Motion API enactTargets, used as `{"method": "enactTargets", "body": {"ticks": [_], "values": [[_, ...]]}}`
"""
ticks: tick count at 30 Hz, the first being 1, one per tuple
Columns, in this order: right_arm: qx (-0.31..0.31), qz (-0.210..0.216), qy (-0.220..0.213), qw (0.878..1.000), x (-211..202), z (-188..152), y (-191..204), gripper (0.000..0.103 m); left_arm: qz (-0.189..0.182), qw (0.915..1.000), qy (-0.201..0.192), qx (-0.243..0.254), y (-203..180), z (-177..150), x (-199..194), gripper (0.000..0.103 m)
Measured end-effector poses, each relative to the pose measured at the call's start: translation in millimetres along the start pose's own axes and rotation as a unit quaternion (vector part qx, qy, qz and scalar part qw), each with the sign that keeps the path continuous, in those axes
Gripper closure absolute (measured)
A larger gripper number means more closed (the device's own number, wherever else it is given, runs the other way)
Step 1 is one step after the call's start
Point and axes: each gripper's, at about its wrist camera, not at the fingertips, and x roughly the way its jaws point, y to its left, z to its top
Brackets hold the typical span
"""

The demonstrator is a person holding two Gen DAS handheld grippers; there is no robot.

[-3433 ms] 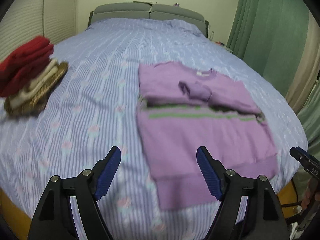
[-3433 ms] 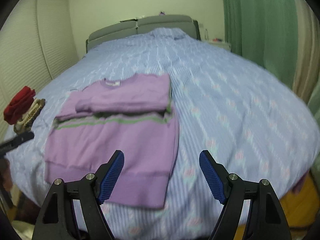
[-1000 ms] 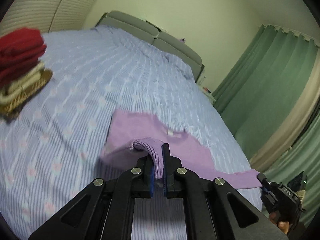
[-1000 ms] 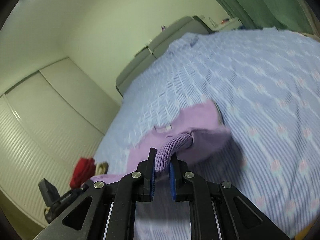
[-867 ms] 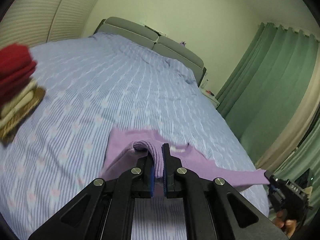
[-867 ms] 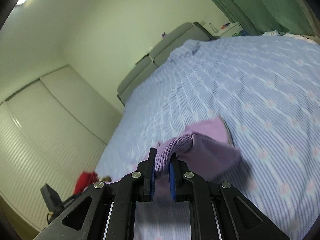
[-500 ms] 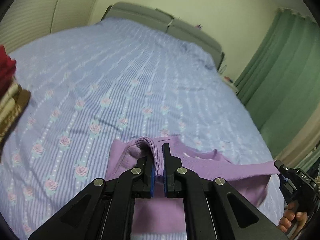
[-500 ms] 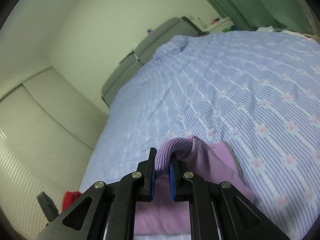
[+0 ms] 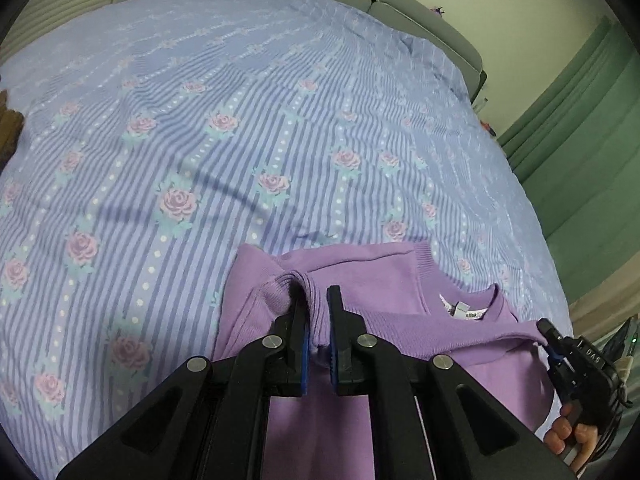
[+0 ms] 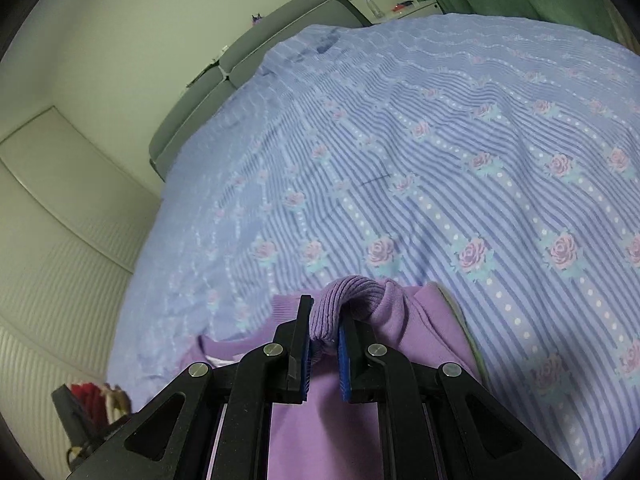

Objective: Fold small clothes
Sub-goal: 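Lower the hem onto the collar and open both tools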

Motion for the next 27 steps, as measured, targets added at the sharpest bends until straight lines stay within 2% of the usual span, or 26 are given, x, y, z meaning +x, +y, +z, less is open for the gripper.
{"method": "enactTargets", "body": {"ticks": [4,5,6,7,8,9,10,11,14,16,19,22,24,27], "values": [[0.001,-0.003,0.003,1.000,5,-4,-4,0.090,-0.007,0.9997,0.016,0.015,-3,4,3,0.090],[0.000,0.000,0.004,1.000,6,-3,-3,0.088,-0.009,0.9995,0.022,0.021,-4,5,2,0.085],[-0.003,0.000,0.008,1.000,5,-5,-1,0.082,-0.018,0.9992,0.026,0.025,-6,6,-2,0.076],[-0.011,0.001,0.016,1.000,4,-5,2,0.069,-0.028,0.9990,0.027,0.024,-6,7,-7,0.068],[-0.019,0.000,0.023,1.000,2,-5,6,0.064,-0.038,0.9987,0.025,0.022,-7,8,-12,0.049],[-0.027,0.000,0.024,0.999,-1,-4,12,0.057,-0.052,0.9984,0.014,0.020,-7,8,-22,0.034],[-0.046,0.008,0.014,0.999,-11,-6,20,0.055,-0.051,0.9985,0.000,0.022,-8,8,-31,0.031],[-0.063,0.011,0.004,0.998,-20,-8,27,0.054,-0.045,0.9981,-0.024,0.034,-10,8,-44,0.030],[-0.117,0.008,-0.030,0.993,-50,-15,45,0.046,-0.047,0.9937,-0.056,0.084,-10,7,-66,0.030],[-0.152,-0.025,-0.051,0.987,-68,-22,52,0.045,-0.026,0.9916,-0.070,0.105,-1,3,-75,0.030],[-0.198,-0.081,-0.071,0.974,-86,-36,50,0.045,-0.002,0.9913,-0.058,0.118,14,-9,-76,0.030],[-0.221,-0.118,-0.062,0.966,-86,-53,39,0.045,0.008,0.9881,-0.042,0.148,16,-30,-72,0.030],[-0.223,-0.116,-0.046,0.967,-84,-62,30,0.045,0.004,0.9911,-0.035,0.128,23,-41,-71,0.030],[-0.179,-0.119,-0.042,0.976,-87,-66,8,0.045,0.015,0.9930,-0.038,0.111,26,-53,-71,0.031]]}}
